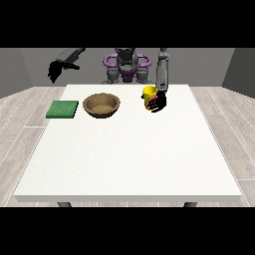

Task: Pick the cup and pour the ball into the bowl, then pick the bowl and place it on the pad

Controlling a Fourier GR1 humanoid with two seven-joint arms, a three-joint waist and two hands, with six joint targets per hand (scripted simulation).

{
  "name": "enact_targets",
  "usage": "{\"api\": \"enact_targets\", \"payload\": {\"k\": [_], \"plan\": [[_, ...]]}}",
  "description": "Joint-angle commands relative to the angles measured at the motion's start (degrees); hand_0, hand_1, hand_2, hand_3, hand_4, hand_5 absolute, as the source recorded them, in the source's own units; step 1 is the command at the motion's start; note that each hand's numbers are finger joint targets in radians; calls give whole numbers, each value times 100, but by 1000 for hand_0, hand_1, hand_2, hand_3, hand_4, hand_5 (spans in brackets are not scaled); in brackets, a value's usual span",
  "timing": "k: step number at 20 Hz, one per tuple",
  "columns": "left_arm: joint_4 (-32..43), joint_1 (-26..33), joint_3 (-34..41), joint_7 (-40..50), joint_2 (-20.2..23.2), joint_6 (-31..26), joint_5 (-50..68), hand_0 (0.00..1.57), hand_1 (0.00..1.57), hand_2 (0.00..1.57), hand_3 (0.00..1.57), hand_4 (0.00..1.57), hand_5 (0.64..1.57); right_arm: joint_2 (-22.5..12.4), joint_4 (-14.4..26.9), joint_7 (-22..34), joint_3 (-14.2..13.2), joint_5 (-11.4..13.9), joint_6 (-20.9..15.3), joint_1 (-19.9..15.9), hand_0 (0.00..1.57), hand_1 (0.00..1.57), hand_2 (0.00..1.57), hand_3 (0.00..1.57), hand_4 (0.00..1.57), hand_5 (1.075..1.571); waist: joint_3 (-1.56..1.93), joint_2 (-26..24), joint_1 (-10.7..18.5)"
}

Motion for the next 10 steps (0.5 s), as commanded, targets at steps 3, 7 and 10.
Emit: {"api": "enact_targets", "payload": {"k": [3,7,10], "plan": [[279,-29,-351,568,-363,651,-430,1327,1327,1571,1571,1500,1245,-211,461,178,-231,-83,65,12,0,0,0,0,0,1570,-125,-429,172],[32,-89,-854,1702,270,776,-1139,1353,1353,1571,1571,1551,1306,-93,847,309,-158,83,-32,312,0,0,0,0,0,1570,-115,-1314,499],[94,-434,-859,2393,1344,705,-1553,1436,1436,1571,1571,1571,1321,-309,923,518,-270,-134,225,331,0,0,0,0,0,1569,-105,-1556,494]]}}
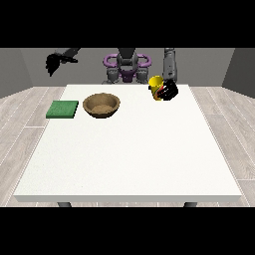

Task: Pick the cup and pour the ball into the bowl, then pick the bowl and place it on the pad

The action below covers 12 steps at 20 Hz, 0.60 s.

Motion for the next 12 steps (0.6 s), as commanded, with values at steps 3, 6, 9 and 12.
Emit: {"api": "enact_targets", "payload": {"k": [3,6,9,12], "plan": [[-108,-1063,-477,1756,933,75,-938,1456,1456,1571,1571,1571,1296,-140,568,-185,-100,79,108,-42,0,0,0,0,0,1569,-9,-271,173],[-80,-1324,-632,2252,1106,73,-1295,1473,1473,1571,1571,1571,1278,-86,747,-233,-197,-82,165,-98,0,0,0,0,0,1568,-20,-200,124],[-124,-1609,-1006,3026,701,461,-1860,1495,1495,1571,1571,1530,1287,21,905,-367,-139,13,94,-161,0,0,0,0,0,1568,-22,-222,78],[-251,-1678,-1177,3485,711,200,-2178,1495,1495,1571,1571,1530,1287,-31,980,-411,-143,86,91,-112,0,0,0,0,0,1568,-26,-410,156]]}}
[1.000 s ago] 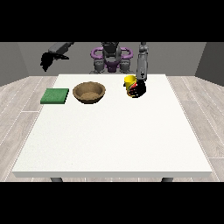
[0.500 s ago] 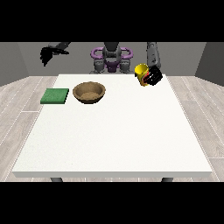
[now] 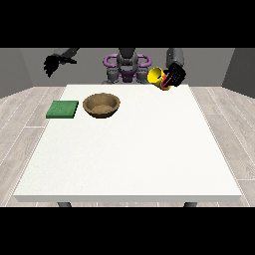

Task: Pick the cup and pour the ball into the bowl, then pick the bowl and place it on the pad

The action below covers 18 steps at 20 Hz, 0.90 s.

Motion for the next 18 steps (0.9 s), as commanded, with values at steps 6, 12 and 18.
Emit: {"api": "enact_targets", "payload": {"k": [6,12,18], "plan": [[-10,-623,-692,1640,-267,142,-1399,1501,1501,1571,1571,1508,1244,-292,393,-101,-153,-169,418,-116,0,0,0,0,0,1570,-4,-62,-139],[249,-1346,-1691,2850,-546,24,-2986,1554,1554,1571,1571,1571,1244,-249,601,-127,-22,-43,473,-155,0,0,0,0,0,1571,3,-272,-268],[426,-1637,-2739,3152,-1065,-797,-4128,1482,1482,1571,1571,1571,1204,-278,756,-115,-31,-52,511,-272,0,0,0,0,0,1571,1,-362,-346]]}}
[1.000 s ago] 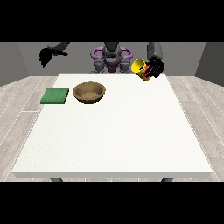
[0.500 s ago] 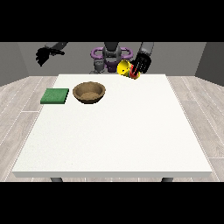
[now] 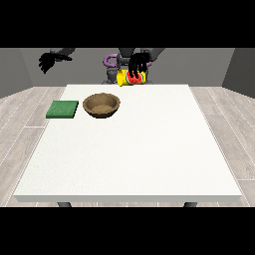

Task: Pick the cup and pour the ball into the bowl, then pick the bowl and place it on the pad

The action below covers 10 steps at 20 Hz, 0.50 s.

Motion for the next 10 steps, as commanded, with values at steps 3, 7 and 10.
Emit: {"api": "enact_targets", "payload": {"k": [3,7,10], "plan": [[186,-235,-1074,513,-648,-687,-1245,1494,1494,1571,1571,1571,1019,-37,250,-131,-47,-27,90,-139,0,0,0,0,0,1571,-2,100,26],[474,-581,-1855,647,-675,-1315,-2179,1522,1522,1571,1571,1510,1221,-9,282,-175,58,91,71,-239,0,0,0,0,0,1570,1,95,-2],[609,-473,-2115,477,-435,-1516,-2517,1479,1479,1571,1571,1474,1234,-15,269,-230,1,55,86,-71,0,0,0,0,0,1571,-7,-71,-13]]}}
